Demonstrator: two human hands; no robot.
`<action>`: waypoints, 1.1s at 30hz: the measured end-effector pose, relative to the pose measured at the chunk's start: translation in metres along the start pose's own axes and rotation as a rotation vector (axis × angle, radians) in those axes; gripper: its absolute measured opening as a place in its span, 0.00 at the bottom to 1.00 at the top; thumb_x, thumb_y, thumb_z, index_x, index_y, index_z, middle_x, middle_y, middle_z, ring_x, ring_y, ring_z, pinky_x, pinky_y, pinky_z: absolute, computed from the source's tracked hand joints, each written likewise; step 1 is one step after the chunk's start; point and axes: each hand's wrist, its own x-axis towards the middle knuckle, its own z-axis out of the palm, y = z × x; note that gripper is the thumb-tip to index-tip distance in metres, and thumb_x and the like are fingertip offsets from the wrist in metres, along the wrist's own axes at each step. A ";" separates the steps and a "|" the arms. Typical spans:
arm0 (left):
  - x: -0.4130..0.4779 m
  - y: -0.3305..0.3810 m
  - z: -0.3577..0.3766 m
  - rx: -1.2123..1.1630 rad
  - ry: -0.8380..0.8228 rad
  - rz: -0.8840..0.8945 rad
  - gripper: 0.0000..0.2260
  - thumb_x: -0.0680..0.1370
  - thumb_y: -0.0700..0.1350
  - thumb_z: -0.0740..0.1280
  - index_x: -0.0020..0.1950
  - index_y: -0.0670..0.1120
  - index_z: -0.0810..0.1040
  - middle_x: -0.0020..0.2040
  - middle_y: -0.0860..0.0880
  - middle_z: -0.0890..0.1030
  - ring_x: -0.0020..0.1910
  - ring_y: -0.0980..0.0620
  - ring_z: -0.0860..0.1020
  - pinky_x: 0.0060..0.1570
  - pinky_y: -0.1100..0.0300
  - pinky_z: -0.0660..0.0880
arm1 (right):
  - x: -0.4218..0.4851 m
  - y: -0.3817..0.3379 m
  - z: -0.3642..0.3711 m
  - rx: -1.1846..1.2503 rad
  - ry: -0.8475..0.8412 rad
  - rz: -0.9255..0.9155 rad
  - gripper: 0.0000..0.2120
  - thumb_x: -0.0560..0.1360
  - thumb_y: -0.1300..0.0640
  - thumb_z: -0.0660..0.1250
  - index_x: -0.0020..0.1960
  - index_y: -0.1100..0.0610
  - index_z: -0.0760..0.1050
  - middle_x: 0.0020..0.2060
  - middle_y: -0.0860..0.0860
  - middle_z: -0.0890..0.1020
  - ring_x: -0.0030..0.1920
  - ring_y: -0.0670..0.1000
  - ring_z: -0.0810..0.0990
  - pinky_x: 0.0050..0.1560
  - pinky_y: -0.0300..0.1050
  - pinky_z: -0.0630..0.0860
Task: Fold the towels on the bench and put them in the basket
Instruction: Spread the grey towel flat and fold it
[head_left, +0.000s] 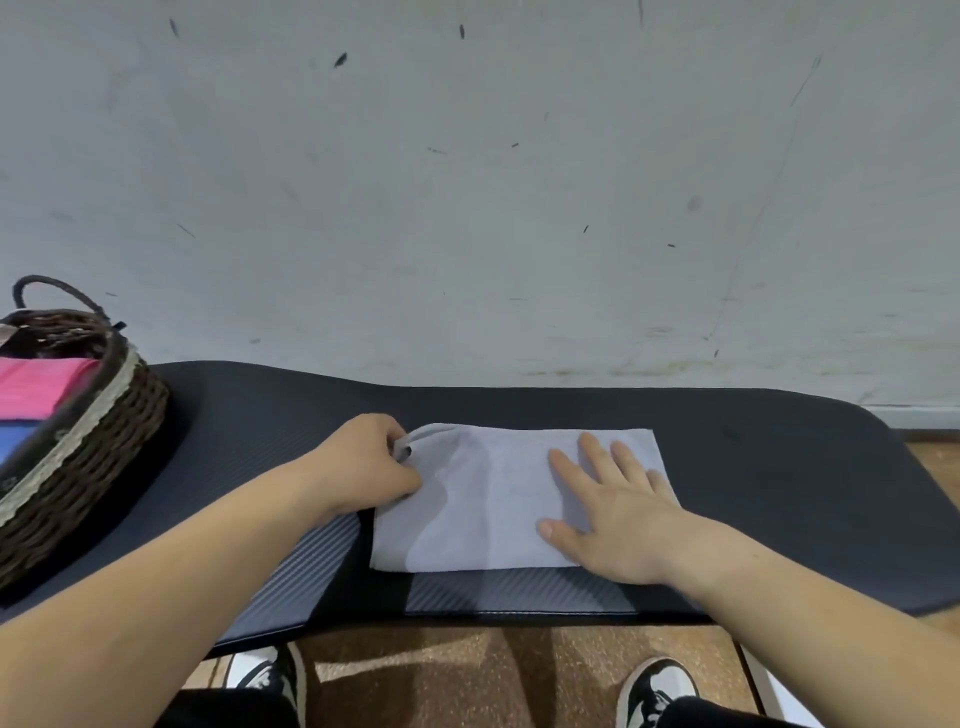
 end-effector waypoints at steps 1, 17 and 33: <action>0.000 -0.003 0.000 0.006 0.007 -0.015 0.08 0.72 0.42 0.71 0.39 0.46 0.72 0.36 0.50 0.75 0.35 0.51 0.72 0.33 0.58 0.69 | 0.000 0.000 0.001 -0.017 -0.011 0.002 0.39 0.80 0.30 0.50 0.81 0.40 0.33 0.81 0.49 0.32 0.80 0.59 0.31 0.80 0.63 0.41; -0.036 0.024 -0.010 -0.311 0.265 0.168 0.11 0.76 0.57 0.72 0.44 0.50 0.81 0.32 0.52 0.79 0.31 0.57 0.77 0.33 0.61 0.73 | -0.010 -0.026 -0.009 0.321 0.291 -0.138 0.33 0.80 0.35 0.59 0.80 0.47 0.61 0.79 0.50 0.62 0.79 0.53 0.61 0.76 0.52 0.63; -0.010 0.112 0.104 -0.251 -0.161 0.216 0.20 0.81 0.45 0.69 0.73 0.50 0.71 0.38 0.47 0.83 0.27 0.54 0.83 0.31 0.61 0.80 | 0.001 0.048 -0.008 1.055 0.255 0.124 0.21 0.81 0.47 0.64 0.48 0.66 0.81 0.35 0.53 0.81 0.34 0.48 0.78 0.36 0.44 0.77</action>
